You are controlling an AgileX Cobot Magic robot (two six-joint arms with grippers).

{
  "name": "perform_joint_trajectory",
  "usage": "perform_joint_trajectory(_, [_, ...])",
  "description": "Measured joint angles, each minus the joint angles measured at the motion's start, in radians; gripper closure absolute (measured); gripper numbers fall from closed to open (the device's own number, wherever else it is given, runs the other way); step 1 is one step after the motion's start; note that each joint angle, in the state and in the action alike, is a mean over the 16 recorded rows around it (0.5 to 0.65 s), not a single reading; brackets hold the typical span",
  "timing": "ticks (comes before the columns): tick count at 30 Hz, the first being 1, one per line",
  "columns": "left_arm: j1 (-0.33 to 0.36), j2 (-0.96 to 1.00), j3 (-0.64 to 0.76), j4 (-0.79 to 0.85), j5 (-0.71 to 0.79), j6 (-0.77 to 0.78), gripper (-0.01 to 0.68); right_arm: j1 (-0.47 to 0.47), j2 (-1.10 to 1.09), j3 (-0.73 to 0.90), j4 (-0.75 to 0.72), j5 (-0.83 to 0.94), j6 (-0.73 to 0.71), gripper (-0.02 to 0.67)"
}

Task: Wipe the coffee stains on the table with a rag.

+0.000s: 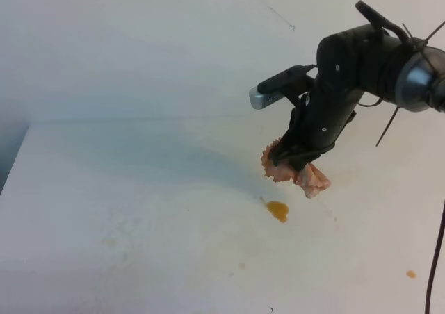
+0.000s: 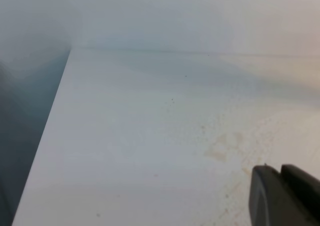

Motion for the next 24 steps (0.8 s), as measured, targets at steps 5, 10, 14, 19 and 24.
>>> perform_joint_trajectory(5, [0.000,-0.006,0.000,0.000,0.000,0.000,0.677,-0.001,0.042,-0.001,-0.036,-0.012,0.013,0.619])
perform_joint_trajectory(10, [0.000,-0.008,0.000,0.000,0.002,0.000,0.677,-0.003,0.095,-0.004,-0.004,-0.034,0.020,0.619])
perform_joint_trajectory(14, [0.001,-0.010,0.000,0.000,0.002,0.000,0.677,-0.003,0.132,-0.007,0.060,-0.051,0.010,0.619])
perform_joint_trajectory(19, [0.000,-0.008,-0.002,0.000,0.001,0.000,0.677,0.006,0.160,-0.012,0.158,-0.071,-0.011,0.619])
perform_joint_trajectory(24, [0.000,-0.004,-0.002,0.000,-0.001,0.000,0.677,0.021,0.170,-0.021,0.238,-0.081,-0.035,0.619])
